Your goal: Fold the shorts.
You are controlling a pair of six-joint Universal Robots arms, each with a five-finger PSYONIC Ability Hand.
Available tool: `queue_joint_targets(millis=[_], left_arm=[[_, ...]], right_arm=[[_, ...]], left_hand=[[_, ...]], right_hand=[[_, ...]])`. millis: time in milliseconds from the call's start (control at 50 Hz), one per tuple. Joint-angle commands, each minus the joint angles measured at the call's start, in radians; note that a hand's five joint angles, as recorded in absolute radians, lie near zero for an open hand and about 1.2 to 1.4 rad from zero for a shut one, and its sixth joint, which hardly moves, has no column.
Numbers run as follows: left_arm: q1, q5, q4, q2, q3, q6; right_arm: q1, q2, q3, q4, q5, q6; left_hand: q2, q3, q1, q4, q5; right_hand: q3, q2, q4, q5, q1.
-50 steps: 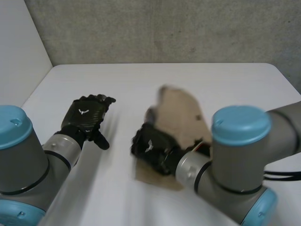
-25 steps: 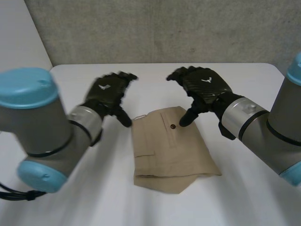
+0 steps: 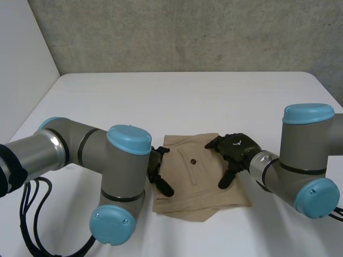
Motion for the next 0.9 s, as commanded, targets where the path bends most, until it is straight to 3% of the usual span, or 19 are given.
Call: queue_joint_targets(millis=[20, 160, 260, 400, 440, 540, 620, 900], left_arm=[[-0.001, 0.012, -0.001, 0.017, 0.000, 0.048], [-0.001, 0.050, 0.006, 0.186, 0.021, 0.058], [0.031, 0.064, 0.007, 0.373, 0.026, 0.066], [0.233, 0.081, -0.053, 0.620, 0.052, 0.080], [0.298, 0.117, -0.141, 0.652, 0.064, 0.091], [0.368, 0.223, -0.303, 0.664, 0.069, 0.083], [0.388, 0.268, -0.314, 0.664, 0.069, 0.078], [0.392, 0.277, -0.310, 0.661, 0.040, 0.083]], right_arm=[[-0.004, -0.036, 0.018, -0.006, -0.001, -0.023], [-0.001, -0.173, 0.012, -0.054, 0.014, 0.052], [-0.006, -0.346, -0.029, -0.104, 0.133, 0.169], [-0.015, -0.536, -0.127, -0.068, 0.290, 0.204], [-0.015, -0.546, -0.153, -0.026, 0.295, 0.204], [-0.019, -0.543, -0.227, 0.109, 0.295, 0.204], [-0.047, -0.541, -0.238, 0.137, 0.290, 0.214], [-0.055, -0.530, -0.192, 0.144, 0.254, 0.232]], left_hand=[[-0.020, -0.039, 0.014, -0.030, -0.048], [-0.020, -0.039, 0.014, -0.030, -0.048], [-0.020, -0.039, 0.014, -0.030, -0.048], [0.017, -0.003, 0.050, 0.006, -0.012], [0.005, -0.015, 0.039, -0.006, -0.023], [-0.019, -0.039, 0.015, -0.029, -0.047], [-0.019, -0.039, 0.015, -0.029, -0.047], [-0.019, -0.039, 0.015, -0.029, -0.047]], right_hand=[[-0.040, -0.004, -0.063, -0.070, 0.035], [-0.040, -0.004, -0.063, -0.070, 0.035], [-0.040, -0.004, -0.063, -0.070, 0.035], [-0.040, -0.004, -0.063, -0.070, 0.035], [-0.040, -0.004, -0.063, -0.070, 0.035], [-0.040, -0.004, -0.063, -0.070, 0.035], [-0.040, -0.004, -0.063, -0.070, 0.035], [-0.040, -0.004, -0.063, -0.070, 0.035]])
